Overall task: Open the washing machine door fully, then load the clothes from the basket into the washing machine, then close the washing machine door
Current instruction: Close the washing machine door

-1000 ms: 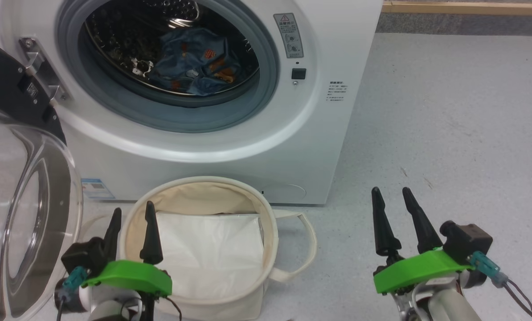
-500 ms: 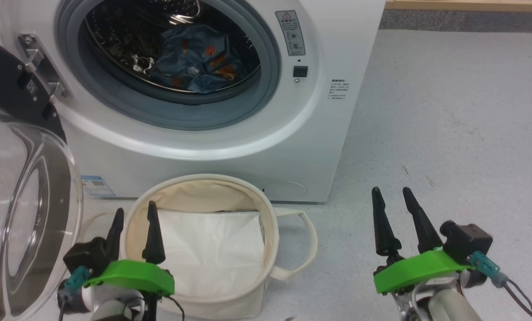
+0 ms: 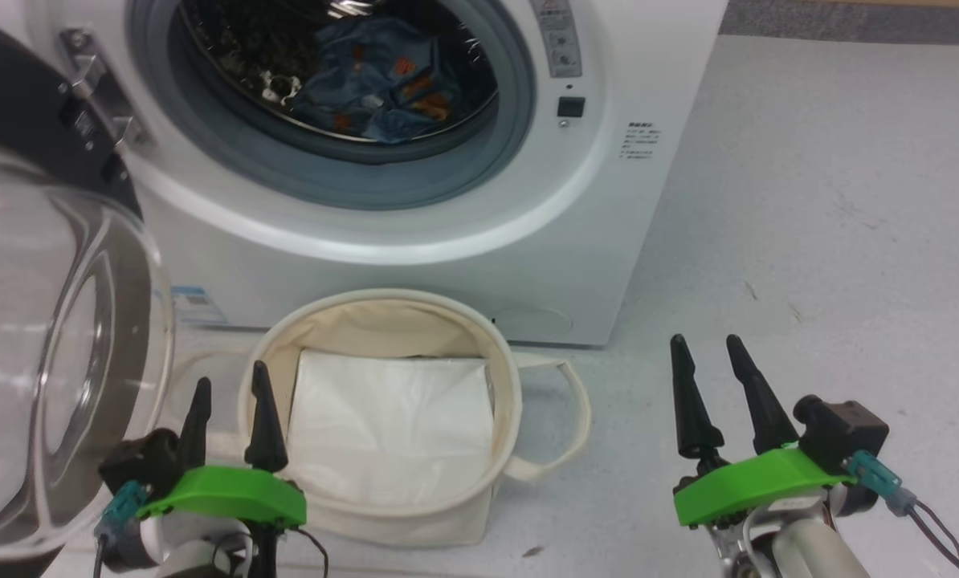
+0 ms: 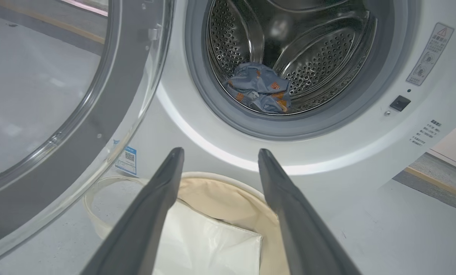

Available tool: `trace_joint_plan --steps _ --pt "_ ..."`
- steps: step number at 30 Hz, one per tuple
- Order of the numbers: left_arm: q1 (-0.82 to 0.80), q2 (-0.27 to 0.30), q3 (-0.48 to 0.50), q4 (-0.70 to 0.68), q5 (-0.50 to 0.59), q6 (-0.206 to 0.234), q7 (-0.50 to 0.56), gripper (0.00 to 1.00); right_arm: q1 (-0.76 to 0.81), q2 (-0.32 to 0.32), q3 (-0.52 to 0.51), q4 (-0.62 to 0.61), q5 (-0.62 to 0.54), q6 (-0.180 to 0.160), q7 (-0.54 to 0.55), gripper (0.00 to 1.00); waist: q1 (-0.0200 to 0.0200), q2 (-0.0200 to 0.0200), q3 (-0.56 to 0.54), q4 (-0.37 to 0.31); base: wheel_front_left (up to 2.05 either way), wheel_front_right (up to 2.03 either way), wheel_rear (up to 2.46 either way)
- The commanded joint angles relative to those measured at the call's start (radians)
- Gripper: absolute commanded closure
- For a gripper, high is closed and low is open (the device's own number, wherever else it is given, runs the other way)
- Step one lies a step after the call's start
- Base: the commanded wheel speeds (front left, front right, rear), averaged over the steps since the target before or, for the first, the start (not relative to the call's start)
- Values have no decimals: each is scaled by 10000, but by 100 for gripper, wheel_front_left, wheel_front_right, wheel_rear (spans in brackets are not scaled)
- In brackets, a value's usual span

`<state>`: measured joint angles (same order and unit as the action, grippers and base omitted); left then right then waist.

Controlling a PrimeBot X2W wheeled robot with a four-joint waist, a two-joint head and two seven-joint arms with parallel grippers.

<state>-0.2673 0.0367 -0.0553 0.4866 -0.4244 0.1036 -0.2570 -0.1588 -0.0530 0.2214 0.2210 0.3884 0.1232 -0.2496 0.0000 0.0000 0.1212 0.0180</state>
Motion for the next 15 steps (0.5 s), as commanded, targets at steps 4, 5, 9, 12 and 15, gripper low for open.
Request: trace_joint_plan --steps 4,5,9,12,15 --pt "-252 135 297 -323 345 139 -47 0 -238 28 208 -236 -2 75 -122 0 0 0 -3 4 -234 164 71" --pt "-255 135 271 -339 434 122 -47 0 -231 28 212 -225 6 75 -122 0 0 0 -3 2 -231 189 42" --pt "-241 135 185 -387 713 69 -48 0 -224 28 226 -199 44 75 -122 0 0 0 -1 -8 -181 171 9" --pt "-234 135 189 -469 804 82 -48 0 -231 28 250 -198 58 75 -122 0 0 0 15 -6 -128 128 0" --pt "-229 135 169 -510 884 77 -48 0 -248 28 241 -197 56 75 -122 0 0 0 48 12 -87 87 0"
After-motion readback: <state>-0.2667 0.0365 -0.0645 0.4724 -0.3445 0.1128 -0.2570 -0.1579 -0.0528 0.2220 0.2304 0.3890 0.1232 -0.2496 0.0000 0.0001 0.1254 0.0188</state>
